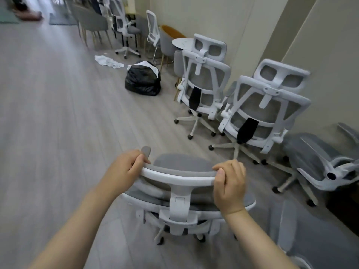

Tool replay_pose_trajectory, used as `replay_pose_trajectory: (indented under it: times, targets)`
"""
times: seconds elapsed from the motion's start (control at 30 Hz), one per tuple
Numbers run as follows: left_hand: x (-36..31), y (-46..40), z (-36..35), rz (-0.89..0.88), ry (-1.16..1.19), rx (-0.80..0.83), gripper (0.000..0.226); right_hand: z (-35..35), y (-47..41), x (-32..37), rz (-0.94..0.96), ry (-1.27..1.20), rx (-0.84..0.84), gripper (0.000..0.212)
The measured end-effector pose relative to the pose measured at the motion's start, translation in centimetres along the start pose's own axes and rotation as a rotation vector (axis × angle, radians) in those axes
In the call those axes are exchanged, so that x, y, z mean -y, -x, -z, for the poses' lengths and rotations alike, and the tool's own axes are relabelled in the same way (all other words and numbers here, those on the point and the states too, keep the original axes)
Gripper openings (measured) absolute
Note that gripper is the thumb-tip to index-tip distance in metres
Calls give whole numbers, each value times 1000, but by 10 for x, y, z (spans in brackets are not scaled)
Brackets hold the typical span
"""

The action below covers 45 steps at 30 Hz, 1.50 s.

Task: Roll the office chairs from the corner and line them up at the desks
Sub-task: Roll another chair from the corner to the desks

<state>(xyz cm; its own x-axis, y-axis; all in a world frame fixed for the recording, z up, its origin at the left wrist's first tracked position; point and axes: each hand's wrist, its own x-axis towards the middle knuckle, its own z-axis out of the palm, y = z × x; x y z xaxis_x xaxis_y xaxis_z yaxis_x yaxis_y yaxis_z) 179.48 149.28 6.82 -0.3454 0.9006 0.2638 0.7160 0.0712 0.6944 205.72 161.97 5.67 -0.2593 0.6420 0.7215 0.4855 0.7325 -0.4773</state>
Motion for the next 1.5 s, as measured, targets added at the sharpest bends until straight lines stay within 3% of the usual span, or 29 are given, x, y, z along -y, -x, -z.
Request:
replay_pose_trajectory:
  times: [0.27, 0.47, 0.77, 1.0, 1.1, 1.4, 1.5]
  targets:
    - [75, 96, 110, 157, -5, -236, 43, -92, 18, 117, 169, -176, 128, 41]
    - [124, 177, 174, 300, 176, -642, 43, -161, 46, 212, 337, -374, 219, 37]
    - [197, 289, 283, 440, 163, -1082, 42, -265, 91, 380, 421, -661, 379, 32]
    - [248, 376, 368, 541, 31, -1296, 43, -346, 121, 512, 550, -896, 504, 35]
    - [269, 409, 403, 595, -14, -1381, 40, -384, 138, 571, 588, -955, 556, 27]
    - [332, 503, 507, 728, -87, -1621, 32, -490, 186, 760, 785, -1137, 771, 38]
    - [352, 529, 544, 755, -126, -1679, 40, -521, 204, 828, 838, -1183, 837, 34]
